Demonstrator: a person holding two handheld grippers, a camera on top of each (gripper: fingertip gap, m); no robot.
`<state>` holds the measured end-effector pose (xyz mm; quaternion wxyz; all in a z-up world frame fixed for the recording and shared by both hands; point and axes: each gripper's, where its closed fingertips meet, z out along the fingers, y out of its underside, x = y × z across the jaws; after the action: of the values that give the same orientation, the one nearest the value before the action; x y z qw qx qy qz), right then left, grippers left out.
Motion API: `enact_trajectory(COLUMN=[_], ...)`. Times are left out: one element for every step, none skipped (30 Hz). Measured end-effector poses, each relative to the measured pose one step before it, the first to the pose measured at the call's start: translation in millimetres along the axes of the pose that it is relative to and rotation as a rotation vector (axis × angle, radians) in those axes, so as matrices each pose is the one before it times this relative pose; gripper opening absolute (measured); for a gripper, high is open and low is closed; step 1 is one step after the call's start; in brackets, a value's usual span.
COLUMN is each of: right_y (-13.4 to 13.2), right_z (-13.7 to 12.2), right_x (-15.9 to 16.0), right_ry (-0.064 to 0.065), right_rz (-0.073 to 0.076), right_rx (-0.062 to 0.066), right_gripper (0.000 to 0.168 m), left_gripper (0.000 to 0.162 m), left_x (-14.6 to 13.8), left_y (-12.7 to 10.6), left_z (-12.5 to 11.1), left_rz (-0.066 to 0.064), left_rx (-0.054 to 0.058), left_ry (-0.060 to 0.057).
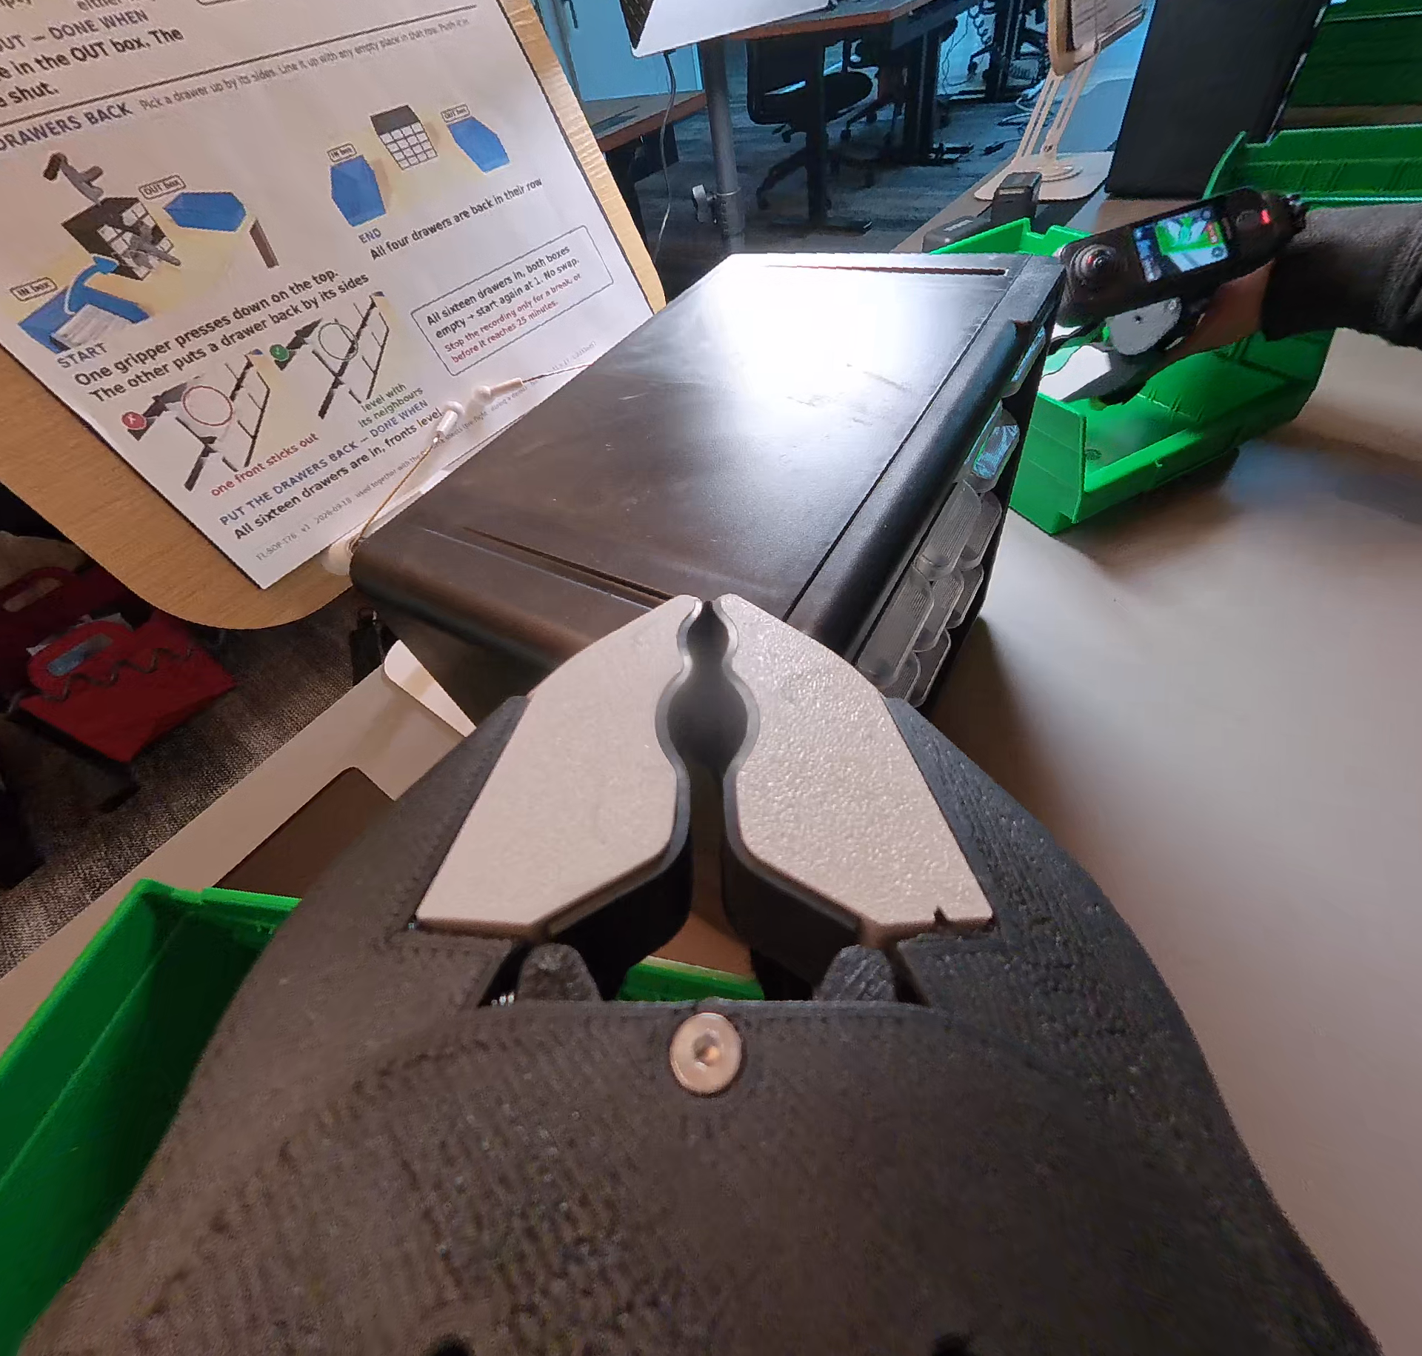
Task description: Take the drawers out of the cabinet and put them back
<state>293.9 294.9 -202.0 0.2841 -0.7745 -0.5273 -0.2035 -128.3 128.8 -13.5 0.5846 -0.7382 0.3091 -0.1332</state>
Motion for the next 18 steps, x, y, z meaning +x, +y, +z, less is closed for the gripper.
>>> enact_trajectory(right_y=[-2.12, -2.13, -1.24, -0.75, -0.22, -0.08, -0.18, -0.34, -0.82, -0.37, 0.03, 0.22, 0.96, 1.73, 2.17, 1.81, 0.2, -3.03], right_z=[2.31, 2.45, 2.33, 2.17, 2.03, 1.53, 1.22, 0.59, -0.09, -0.77, -1.4, -2.24, -2.63, -2.92, -3.31, -4.17, -5.65, -7.87], right_x=[2.13, 1.46, 2.1, 1.71, 1.76, 1.68, 0.75, 0.36, -0.32, -0.59, -0.47, 0.04, 0.89, 0.87, 0.61, 0.55, 1.22, 1.53], right_ry=[0.0195, 0.0111, 0.012, 0.0083, 0.0074, 0.0078, 0.0022, 0.0002, -0.0022, -0.003, -0.0028, 0.0006, 0.0056, 0.0051, 0.0015, 0.0009, 0.0045, 0.0076], right_rz=[-0.0025, 0.008, 0.0067, 0.0029, 0.0003, -0.0002, -0.0015, -0.002, -0.0036, -0.0026, 0.0004, 0.0024, 0.0003, -0.0011, -0.0004, 0.0017, 0.006, 0.0144], right_rx=[0.0062, 0.0029, -0.0055, -0.0108, -0.0135, -0.0144, -0.0118, -0.0062, 0.0024, 0.0048, 0.0053, 0.0088, 0.0071, 0.0037, 0.0021, 0.0023, 0.0099, 0.0266], right_gripper=[0.017, 0.016, 0.016, 0.015, 0.014, 0.014, 0.015, 0.017, 0.019, 0.021, 0.023, 0.023, 0.023, 0.023, 0.024, 0.024, 0.025, 0.025], left_gripper=[0.0, 0.0, 0.0, 0.0, 0.0, 0.0, 0.0, 0.0, 0.0, 0.0, 0.0, 0.0, 0.0, 0.0, 0.0, 0.0, 0.0, 0.0], left_x=[-0.03, 0.08, 0.1, -0.01, -0.03, 0.02, -0.01, -0.06, 0.01, 0.01, 0.02, 0.04, -0.08, -0.04, 0.02, -0.02, -0.02, 0.04], left_y=[0.03, 0.02, -0.05, -0.02, 0.0, 0.03, 0.04, 0.02, 0.02, 0.0, 0.04, 0.0, -0.05, 0.05, -0.07, 0.06, 0.03, 0.02], left_z=[-0.01, -0.01, -0.05, 0.0, 0.03, -0.02, -0.02, 0.06, -0.01, 0.0, -0.09, 0.08, -0.01, 0.01, 0.04, -0.06, -0.01, -0.03], left_rz=[-0.0015, -0.0018, -0.0017, -0.0009, 0.0003, 0.0013, 0.0014, 0.0009, 0.0005, 0.0002, 0.0004, 0.0009, 0.0009, 0.0006, 0.0004, 0.0004, 0.0008, 0.0013], left_rx=[0.001, 0.001, 0.0008, 0.0005, 0.0001, -0.0003, -0.0003, -0.0002, -0.0001, 0.0, -0.0002, -0.0005, -0.0006, -0.0006, -0.0006, -0.0006, -0.0006, -0.0006], left_ry=[0.0, 0.0007, 0.0011, 0.0012, 0.001, 0.0008, 0.0007, 0.0005, 0.0004, 0.0002, -0.0001, -0.0004, -0.0005, -0.0006, -0.0007, -0.001, -0.0014, -0.0017])
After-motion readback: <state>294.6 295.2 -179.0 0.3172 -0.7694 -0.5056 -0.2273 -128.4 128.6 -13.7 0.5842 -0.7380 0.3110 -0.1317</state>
